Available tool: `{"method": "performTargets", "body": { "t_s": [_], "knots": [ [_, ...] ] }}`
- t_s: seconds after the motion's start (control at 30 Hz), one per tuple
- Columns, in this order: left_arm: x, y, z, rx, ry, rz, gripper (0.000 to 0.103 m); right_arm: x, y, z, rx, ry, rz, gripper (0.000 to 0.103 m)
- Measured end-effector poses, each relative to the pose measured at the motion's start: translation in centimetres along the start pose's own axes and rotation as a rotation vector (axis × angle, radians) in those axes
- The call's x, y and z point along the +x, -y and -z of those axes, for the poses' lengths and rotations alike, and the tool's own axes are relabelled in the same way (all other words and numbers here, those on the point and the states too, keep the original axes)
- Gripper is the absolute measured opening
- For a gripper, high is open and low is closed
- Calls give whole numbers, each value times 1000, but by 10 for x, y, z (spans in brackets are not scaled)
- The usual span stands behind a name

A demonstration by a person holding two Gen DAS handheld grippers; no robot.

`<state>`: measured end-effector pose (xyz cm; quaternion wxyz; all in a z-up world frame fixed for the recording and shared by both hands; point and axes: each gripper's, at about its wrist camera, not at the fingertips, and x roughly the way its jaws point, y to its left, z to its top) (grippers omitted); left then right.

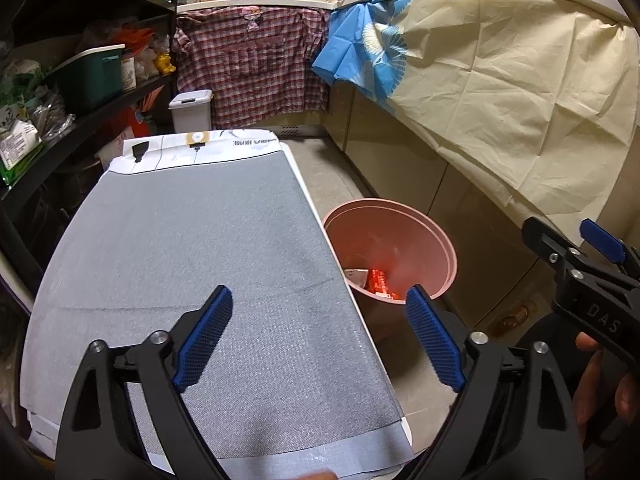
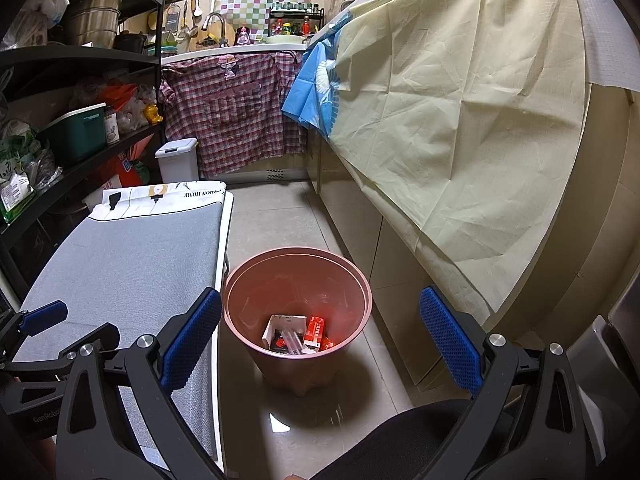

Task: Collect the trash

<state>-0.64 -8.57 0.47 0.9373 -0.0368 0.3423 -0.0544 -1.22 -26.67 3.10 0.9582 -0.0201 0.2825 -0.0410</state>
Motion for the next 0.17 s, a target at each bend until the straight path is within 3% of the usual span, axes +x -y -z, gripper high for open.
{"method": "performTargets", "body": {
  "t_s": [0.17],
  "knots": [
    [-1,-2,1,6,-2,-5,86,0,0,0,1,0,0,98]
  ]
}}
